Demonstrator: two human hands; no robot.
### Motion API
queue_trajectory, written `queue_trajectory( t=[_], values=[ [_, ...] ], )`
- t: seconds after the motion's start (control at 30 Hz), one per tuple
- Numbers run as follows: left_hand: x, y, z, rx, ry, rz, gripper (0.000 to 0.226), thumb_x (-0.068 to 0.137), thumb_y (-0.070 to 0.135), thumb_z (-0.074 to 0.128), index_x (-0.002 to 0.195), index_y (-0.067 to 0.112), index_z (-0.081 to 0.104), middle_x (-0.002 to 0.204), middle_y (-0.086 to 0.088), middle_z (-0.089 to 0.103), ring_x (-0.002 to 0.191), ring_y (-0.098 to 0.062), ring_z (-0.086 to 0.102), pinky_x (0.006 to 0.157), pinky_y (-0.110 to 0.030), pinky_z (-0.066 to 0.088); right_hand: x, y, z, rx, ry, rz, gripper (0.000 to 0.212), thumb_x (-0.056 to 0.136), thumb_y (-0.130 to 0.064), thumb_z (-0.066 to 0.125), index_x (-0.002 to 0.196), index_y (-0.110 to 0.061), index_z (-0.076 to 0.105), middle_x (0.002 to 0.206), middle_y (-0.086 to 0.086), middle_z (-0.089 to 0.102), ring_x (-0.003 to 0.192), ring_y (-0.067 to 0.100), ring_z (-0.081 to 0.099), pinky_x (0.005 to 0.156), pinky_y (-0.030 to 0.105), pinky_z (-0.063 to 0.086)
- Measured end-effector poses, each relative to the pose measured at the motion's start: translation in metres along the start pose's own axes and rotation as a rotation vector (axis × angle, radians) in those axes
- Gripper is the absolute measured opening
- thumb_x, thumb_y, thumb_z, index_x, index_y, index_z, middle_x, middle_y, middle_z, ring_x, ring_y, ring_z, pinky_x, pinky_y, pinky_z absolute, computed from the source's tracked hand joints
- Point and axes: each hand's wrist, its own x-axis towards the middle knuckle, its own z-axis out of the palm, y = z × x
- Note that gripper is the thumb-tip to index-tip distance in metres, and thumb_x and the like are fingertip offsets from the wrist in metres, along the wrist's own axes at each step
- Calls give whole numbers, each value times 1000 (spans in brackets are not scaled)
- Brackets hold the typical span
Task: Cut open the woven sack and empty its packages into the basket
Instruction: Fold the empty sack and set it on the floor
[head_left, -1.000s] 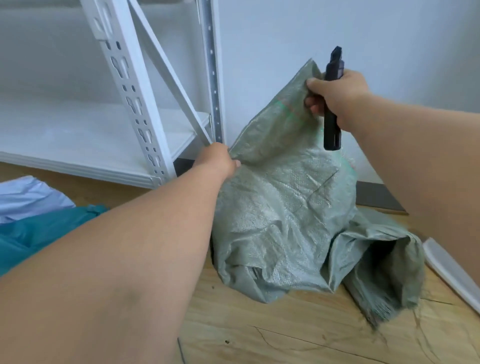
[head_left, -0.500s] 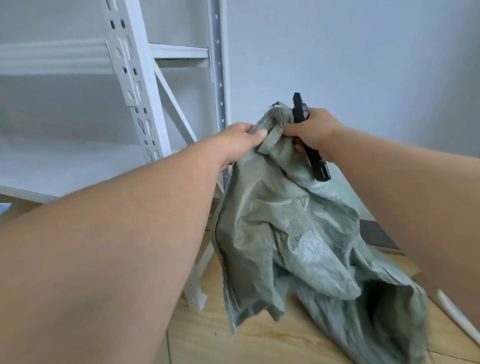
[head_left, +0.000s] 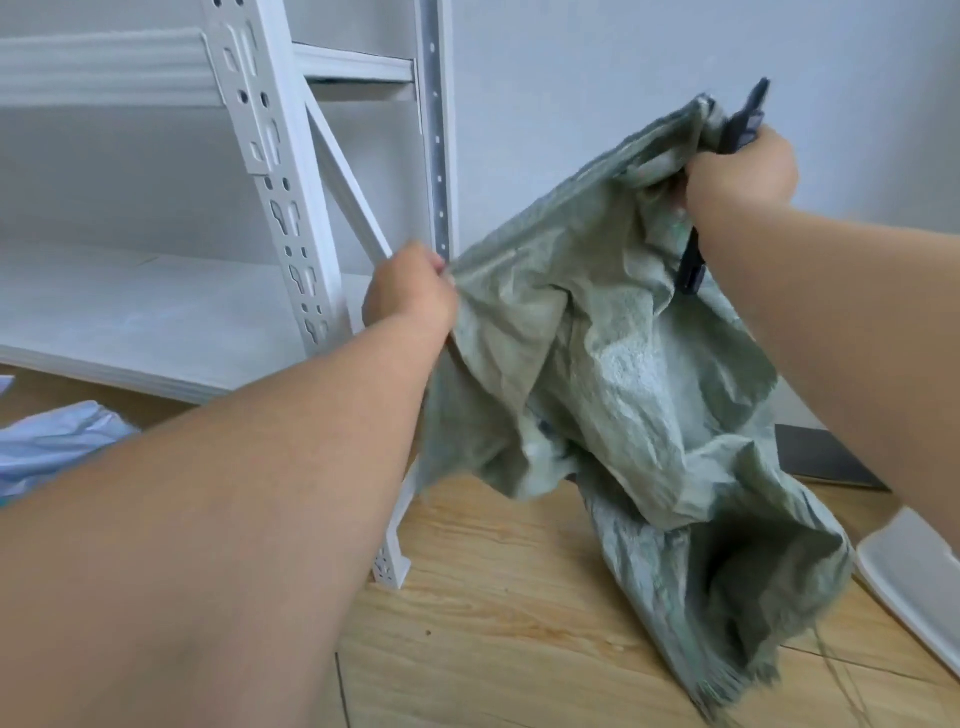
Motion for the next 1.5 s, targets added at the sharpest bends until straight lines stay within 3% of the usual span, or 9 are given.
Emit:
queue_trajectory(
  t=[0.13, 0.37, 0.53, 0.7, 0.83, 0.93, 1.13, 1.33, 1.5],
  values=[
    [-3, -14, 1, 108, -177, 34, 24, 87, 30, 68, 108, 20, 64, 113, -3, 64, 101, -25, 59, 88, -32, 46, 8, 9, -7, -141, -21, 80, 17, 81, -10, 54, 74, -24, 49, 82, -6, 58, 93, 16, 61, 77, 26, 47],
    [-5, -24, 6, 140, -78, -22, 32, 94, 33, 51, 116, 12, 60, 117, -14, 64, 107, -34, 60, 83, -34, 46, -10, 24, -7, -265, 52, -31, 29, 88, -12, 46, 113, -16, 61, 118, 7, 65, 112, 25, 60, 84, 31, 44],
    [-9, -11, 8, -85, -202, -238, 33, 97, 16, 46, 125, 1, 55, 126, -16, 59, 113, -34, 59, 87, -35, 49, -31, 30, 13, -445, -300, -52, 22, 83, -17, 60, 103, -10, 65, 95, 10, 68, 89, 28, 67, 76, 30, 53],
    [-21, 5, 3, -629, -502, -451, 27, 99, 3, 47, 125, 1, 52, 94, -7, 64, 96, -21, 64, 69, -31, 56, -71, 27, 29, -61, -508, 68, 52, 82, -11, 72, 126, -11, 44, 118, 9, 55, 83, 38, 71, 72, 47, 61],
    [-14, 6, 3, -889, -387, -510, 27, 98, -4, 40, 123, -2, 51, 83, -13, 66, 68, -23, 68, 43, -32, 56, -102, 34, 36, 20, -844, 138, 15, 90, -2, 63, 97, -11, 53, 93, 13, 61, 70, 25, 68, 63, 32, 61],
    [-9, 1, 4, -1022, -223, -592, 28, 100, -1, 30, 122, 0, 48, 91, -18, 68, 58, -30, 71, 38, -35, 53, -113, 38, 30, 67, -954, 148, 16, 92, -7, 62, 108, -10, 57, 78, 4, 57, 63, 11, 55, 46, 11, 49],
    [-6, -3, 9, -1158, -144, -452, 45, 94, -12, 32, 126, 9, 56, 129, -17, 56, 103, -28, 64, 68, -28, 61, -103, 47, 23, 267, -900, 355, 19, 91, -4, 63, 107, -11, 56, 75, 1, 55, 39, 4, 50, 39, 14, 44],
    [-26, 7, 31, 0, -446, 155, 90, 82, 6, 64, 152, 34, 15, 161, 0, 0, 145, -26, 20, 115, -40, 30, -99, 55, 16, 377, -959, 416, 20, 89, 3, 61, 101, -13, 57, 72, -1, 66, 48, 4, 63, 40, 16, 45],
    [-43, 14, 52, 178, -56, 268, 50, 75, 30, 70, 122, 28, 56, 151, 0, 15, 139, -27, 20, 113, -37, 26, -105, 61, 21, 474, -869, 424, 9, 89, -4, 64, 86, -10, 58, 61, 4, 64, 48, 9, 63, 43, 19, 50]
  ],
)
